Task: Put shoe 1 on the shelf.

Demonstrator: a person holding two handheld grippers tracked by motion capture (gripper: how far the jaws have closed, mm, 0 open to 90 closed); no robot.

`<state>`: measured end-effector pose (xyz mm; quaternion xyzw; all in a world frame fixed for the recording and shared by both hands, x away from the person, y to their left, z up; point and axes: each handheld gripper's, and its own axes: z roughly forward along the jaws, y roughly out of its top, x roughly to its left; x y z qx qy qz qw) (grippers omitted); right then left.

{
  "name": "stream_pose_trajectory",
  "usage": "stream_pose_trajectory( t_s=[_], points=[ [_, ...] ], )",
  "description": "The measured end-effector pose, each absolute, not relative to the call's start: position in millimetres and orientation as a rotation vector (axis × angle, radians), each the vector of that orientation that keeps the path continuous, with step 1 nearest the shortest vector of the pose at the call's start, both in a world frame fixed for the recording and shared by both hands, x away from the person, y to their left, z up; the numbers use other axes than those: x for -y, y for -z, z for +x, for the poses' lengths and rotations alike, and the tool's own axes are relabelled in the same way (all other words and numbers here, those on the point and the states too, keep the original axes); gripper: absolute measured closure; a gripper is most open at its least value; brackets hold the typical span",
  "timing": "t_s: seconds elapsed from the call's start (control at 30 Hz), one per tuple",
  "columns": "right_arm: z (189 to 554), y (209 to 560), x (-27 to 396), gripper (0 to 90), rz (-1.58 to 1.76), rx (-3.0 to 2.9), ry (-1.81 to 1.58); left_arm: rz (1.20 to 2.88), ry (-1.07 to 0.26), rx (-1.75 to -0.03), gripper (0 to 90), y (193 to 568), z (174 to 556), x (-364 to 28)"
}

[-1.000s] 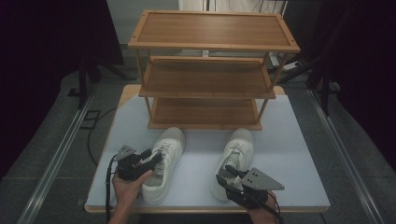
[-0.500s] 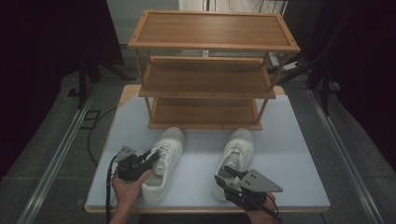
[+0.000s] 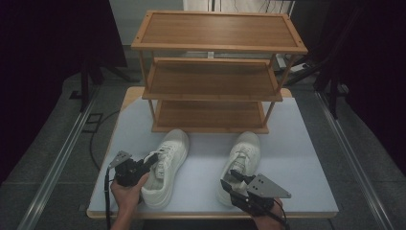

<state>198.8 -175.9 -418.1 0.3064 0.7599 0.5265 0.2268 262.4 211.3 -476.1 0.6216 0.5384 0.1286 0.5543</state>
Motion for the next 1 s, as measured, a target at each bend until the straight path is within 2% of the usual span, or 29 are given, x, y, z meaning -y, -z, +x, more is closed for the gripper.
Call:
stream_pose_trajectory(
  t_s=[0.53, 1.0],
  points=[
    [197, 414, 177, 53.8, 0.842, -2.073, -1.467, 1.248, -0.217, -1.152, 81.4, 440, 240, -224],
    [197, 410, 178, 53.8, 0.848, -2.059, -1.482, 1.190, -0.195, -1.055, 81.4, 408, 237, -216]
  ],
)
